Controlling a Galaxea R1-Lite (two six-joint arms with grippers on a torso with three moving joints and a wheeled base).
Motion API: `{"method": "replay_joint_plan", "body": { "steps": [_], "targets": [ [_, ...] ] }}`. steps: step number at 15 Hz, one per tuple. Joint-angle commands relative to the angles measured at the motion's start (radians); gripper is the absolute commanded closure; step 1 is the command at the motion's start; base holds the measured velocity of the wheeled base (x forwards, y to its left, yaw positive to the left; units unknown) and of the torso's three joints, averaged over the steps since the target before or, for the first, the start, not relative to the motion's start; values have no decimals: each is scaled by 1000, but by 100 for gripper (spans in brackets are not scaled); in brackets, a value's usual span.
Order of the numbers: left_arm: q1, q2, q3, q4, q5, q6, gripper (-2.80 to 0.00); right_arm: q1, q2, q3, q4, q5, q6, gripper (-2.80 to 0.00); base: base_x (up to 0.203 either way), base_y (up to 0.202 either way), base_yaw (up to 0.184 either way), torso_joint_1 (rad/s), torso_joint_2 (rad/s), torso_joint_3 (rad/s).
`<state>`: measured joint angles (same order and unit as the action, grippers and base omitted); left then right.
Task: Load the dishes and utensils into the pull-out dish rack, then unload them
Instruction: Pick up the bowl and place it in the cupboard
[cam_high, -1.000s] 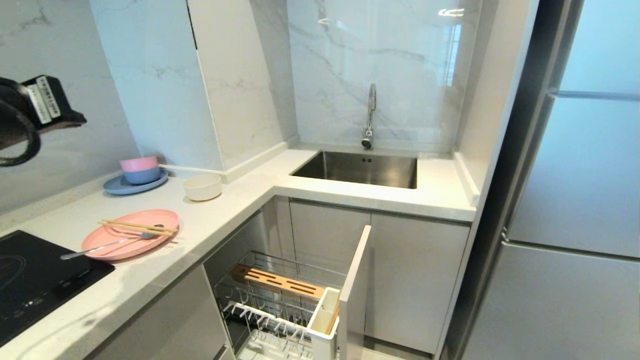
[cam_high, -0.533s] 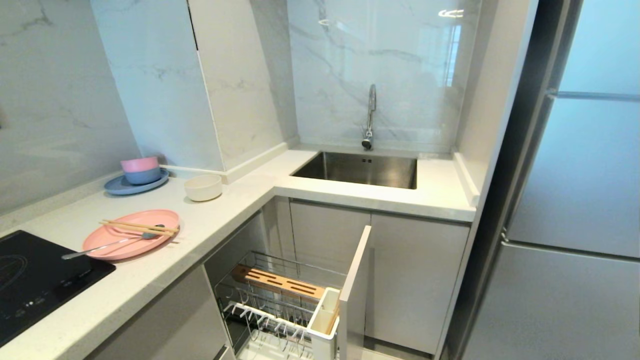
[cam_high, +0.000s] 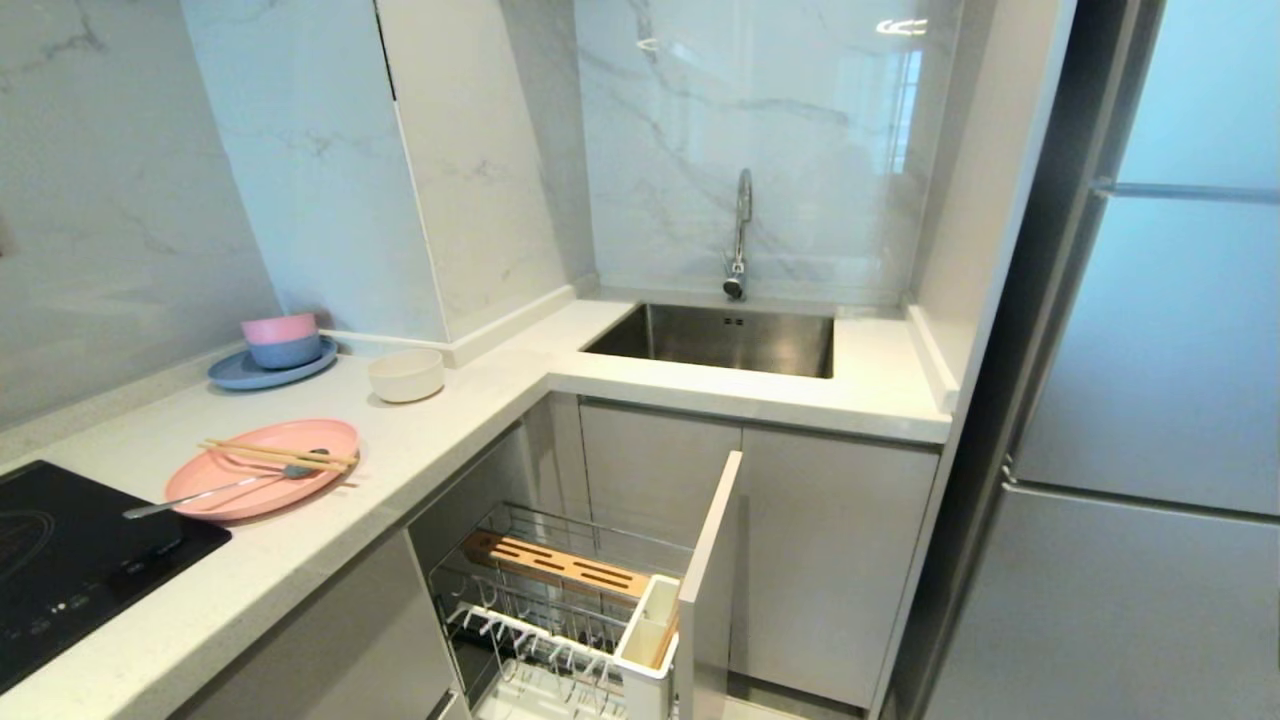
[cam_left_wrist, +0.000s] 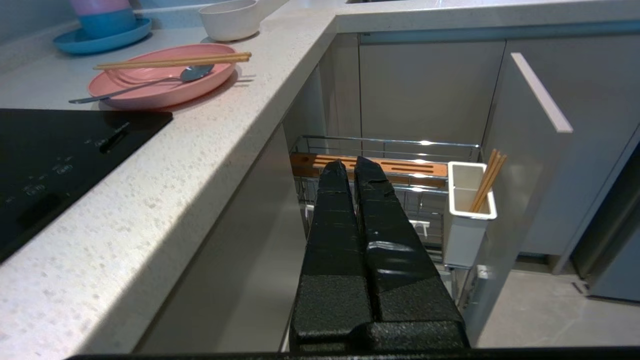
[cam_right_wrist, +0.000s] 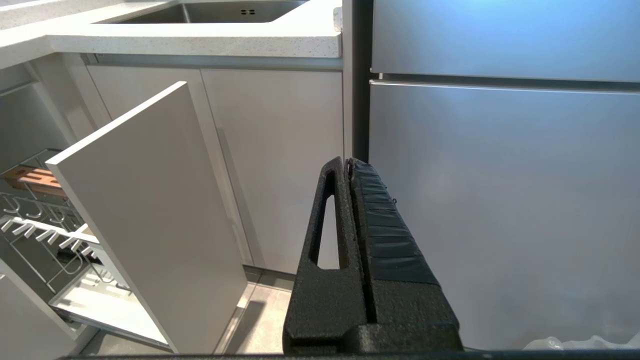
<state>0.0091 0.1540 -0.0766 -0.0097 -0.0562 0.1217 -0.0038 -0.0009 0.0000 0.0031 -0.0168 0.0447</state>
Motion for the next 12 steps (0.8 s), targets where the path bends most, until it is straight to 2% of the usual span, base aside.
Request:
{"method": "replay_joint_plan", "body": {
  "steps": [1, 6, 8, 12],
  "targets": [
    [-1, -145, 76, 2, -2, 13, 0, -1, 1, 2, 0, 0, 0, 0, 0, 0, 0, 0, 0, 0],
    [-2, -156, 77, 14, 12, -23, 0, 0, 1, 2, 0, 0, 0, 0, 0, 0, 0, 0, 0, 0],
    [-2, -156, 77, 13, 34, -85, 0, 0, 1, 2, 0, 0, 1, 0, 0, 0, 0, 0, 0, 0],
    [-1, -156, 77, 11, 44, -108, 0, 0, 1, 2, 0, 0, 1, 0, 0, 0, 0, 0, 0, 0]
  ]
}}
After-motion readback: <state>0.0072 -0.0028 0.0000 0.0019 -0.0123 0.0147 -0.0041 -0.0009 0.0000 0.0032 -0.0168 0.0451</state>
